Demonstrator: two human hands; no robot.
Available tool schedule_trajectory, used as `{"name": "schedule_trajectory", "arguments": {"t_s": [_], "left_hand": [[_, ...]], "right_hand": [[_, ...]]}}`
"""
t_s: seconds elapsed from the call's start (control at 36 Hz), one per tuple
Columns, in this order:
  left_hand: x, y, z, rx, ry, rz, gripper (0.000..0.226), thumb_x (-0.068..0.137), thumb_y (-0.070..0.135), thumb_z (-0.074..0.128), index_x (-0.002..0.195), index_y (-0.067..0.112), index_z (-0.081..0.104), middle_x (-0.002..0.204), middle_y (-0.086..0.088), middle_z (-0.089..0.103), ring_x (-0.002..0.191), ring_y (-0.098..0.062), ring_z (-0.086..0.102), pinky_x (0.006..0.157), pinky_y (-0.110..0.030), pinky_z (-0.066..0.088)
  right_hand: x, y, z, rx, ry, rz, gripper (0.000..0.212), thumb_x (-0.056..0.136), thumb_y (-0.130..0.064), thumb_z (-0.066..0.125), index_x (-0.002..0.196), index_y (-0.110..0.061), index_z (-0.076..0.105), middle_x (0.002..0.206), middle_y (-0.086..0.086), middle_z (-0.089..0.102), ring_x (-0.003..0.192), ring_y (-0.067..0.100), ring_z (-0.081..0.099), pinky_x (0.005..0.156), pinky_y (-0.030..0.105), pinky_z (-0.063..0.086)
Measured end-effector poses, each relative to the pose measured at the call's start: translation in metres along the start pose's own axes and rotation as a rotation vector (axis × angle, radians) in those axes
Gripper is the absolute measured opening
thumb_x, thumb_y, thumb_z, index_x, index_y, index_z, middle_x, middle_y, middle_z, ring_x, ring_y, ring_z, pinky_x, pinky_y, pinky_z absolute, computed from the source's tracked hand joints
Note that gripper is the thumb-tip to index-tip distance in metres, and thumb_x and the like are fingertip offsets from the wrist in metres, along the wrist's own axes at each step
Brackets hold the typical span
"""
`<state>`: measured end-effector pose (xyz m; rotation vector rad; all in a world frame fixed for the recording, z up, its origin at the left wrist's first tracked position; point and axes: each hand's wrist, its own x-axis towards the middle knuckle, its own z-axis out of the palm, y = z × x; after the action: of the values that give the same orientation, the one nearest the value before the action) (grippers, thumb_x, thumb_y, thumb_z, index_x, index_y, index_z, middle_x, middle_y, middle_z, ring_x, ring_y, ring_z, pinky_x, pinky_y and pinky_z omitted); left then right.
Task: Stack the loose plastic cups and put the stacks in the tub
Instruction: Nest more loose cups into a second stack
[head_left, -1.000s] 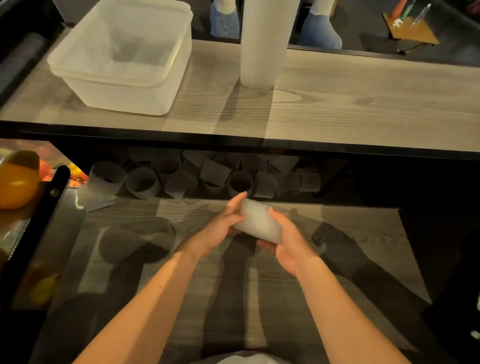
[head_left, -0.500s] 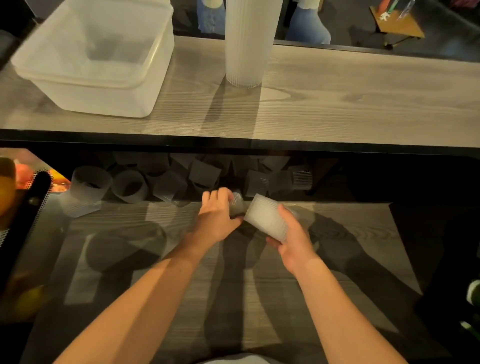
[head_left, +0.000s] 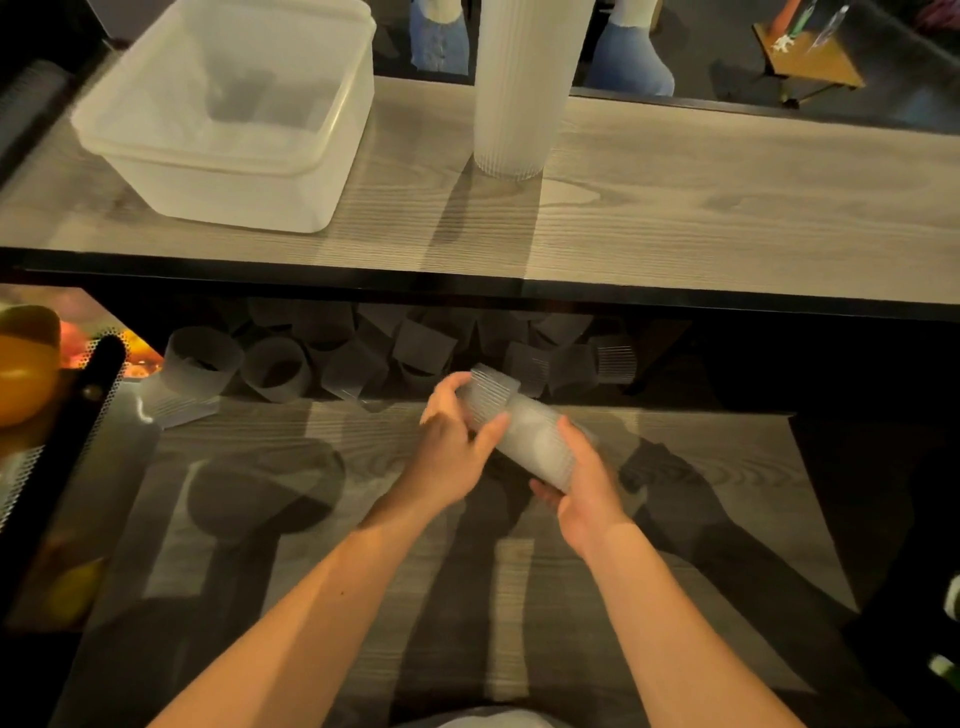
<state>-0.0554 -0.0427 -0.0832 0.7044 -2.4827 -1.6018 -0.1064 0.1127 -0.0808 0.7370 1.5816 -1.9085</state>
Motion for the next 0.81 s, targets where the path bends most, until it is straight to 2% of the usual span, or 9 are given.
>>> {"name": "schedule_trajectory", "arguments": {"t_s": [0.08,0.19,0.28,0.36,0.47,0.58,0.64,0.72,0.81], "left_hand": [[-0.004,0.002,0.006,0.225,-0.046,0.068,0.074,0.092,0.046,0.059,0.152,0.022,0.022,0.137,-0.004,0.038,0.129,-0.018,0.033,0.105,-0.032,0.035],[-0.004,0.006,0.014,0.018,-0.270,0.034,0.054,0.101,0.044,0.044,0.151,0.027,0.032,0.140,-0.001,0.040,0.126,-0.014,0.046,0.108,-0.034,0.040],[0.008,0.007,0.017,-0.084,-0.135,0.051,0.043,0.102,0.040,0.036,0.135,0.023,0.058,0.113,0.005,0.048,0.113,-0.015,0.050,0.107,-0.034,0.039],[0.035,0.012,0.025,-0.021,0.041,-0.030,0.027,0.101,0.029,0.050,0.118,0.021,0.069,0.111,-0.006,0.056,0.108,-0.022,0.052,0.103,-0.035,0.040],[0.062,0.028,0.038,0.255,-0.191,-0.171,0.043,0.098,0.046,0.050,0.117,0.011,0.067,0.110,-0.008,0.064,0.113,-0.026,0.051,0.101,-0.036,0.037],[0.070,0.038,0.046,0.054,-0.125,-0.328,0.044,0.101,0.029,0.048,0.117,-0.009,0.061,0.119,-0.025,0.063,0.115,-0.038,0.057,0.096,-0.039,0.045],[0.069,0.041,0.048,-0.055,-0.043,-0.381,0.038,0.102,0.020,0.046,0.116,-0.013,0.060,0.117,-0.024,0.062,0.113,-0.037,0.058,0.093,-0.039,0.046],[0.061,0.043,0.045,-0.248,0.102,-0.451,0.029,0.092,0.025,0.063,0.102,-0.002,0.067,0.096,-0.011,0.065,0.097,-0.028,0.063,0.078,-0.031,0.045],[0.054,0.040,0.039,-0.402,0.160,-0.437,0.042,0.072,0.038,0.080,0.097,0.008,0.065,0.092,-0.004,0.069,0.087,-0.017,0.065,0.085,-0.032,0.052]], "right_hand": [[0.000,0.003,-0.005,-0.023,-0.014,-0.011,0.062,0.088,-0.045,0.076,0.140,-0.021,0.052,0.125,0.010,0.066,0.112,0.026,0.066,0.076,0.037,0.055],[0.001,0.000,-0.010,0.010,-0.020,0.006,0.060,0.090,-0.047,0.072,0.141,-0.022,0.051,0.129,0.010,0.065,0.117,0.027,0.064,0.084,0.042,0.057],[0.004,-0.003,-0.016,0.047,0.003,0.006,0.057,0.091,-0.045,0.072,0.140,-0.022,0.054,0.131,0.011,0.064,0.119,0.028,0.062,0.085,0.043,0.055],[0.007,-0.004,-0.019,0.083,0.056,-0.010,0.059,0.089,-0.047,0.074,0.140,-0.024,0.055,0.133,0.010,0.065,0.120,0.028,0.063,0.079,0.040,0.053],[0.012,-0.010,-0.027,0.089,0.102,-0.041,0.065,0.088,-0.049,0.074,0.143,-0.024,0.051,0.133,0.010,0.064,0.118,0.027,0.063,0.075,0.038,0.052],[0.015,-0.017,-0.036,0.094,0.110,-0.044,0.060,0.091,-0.047,0.071,0.141,-0.021,0.051,0.128,0.010,0.065,0.113,0.026,0.064,0.074,0.037,0.052],[0.015,-0.019,-0.039,0.109,0.113,-0.042,0.060,0.091,-0.046,0.072,0.141,-0.021,0.050,0.128,0.010,0.064,0.113,0.026,0.063,0.077,0.038,0.053],[0.015,-0.020,-0.041,0.130,0.123,-0.036,0.062,0.090,-0.045,0.073,0.143,-0.022,0.048,0.130,0.009,0.061,0.115,0.026,0.061,0.079,0.039,0.053],[0.015,-0.019,-0.041,0.133,0.128,-0.020,0.063,0.089,-0.046,0.075,0.142,-0.024,0.048,0.131,0.008,0.060,0.116,0.025,0.060,0.079,0.039,0.054]]}}
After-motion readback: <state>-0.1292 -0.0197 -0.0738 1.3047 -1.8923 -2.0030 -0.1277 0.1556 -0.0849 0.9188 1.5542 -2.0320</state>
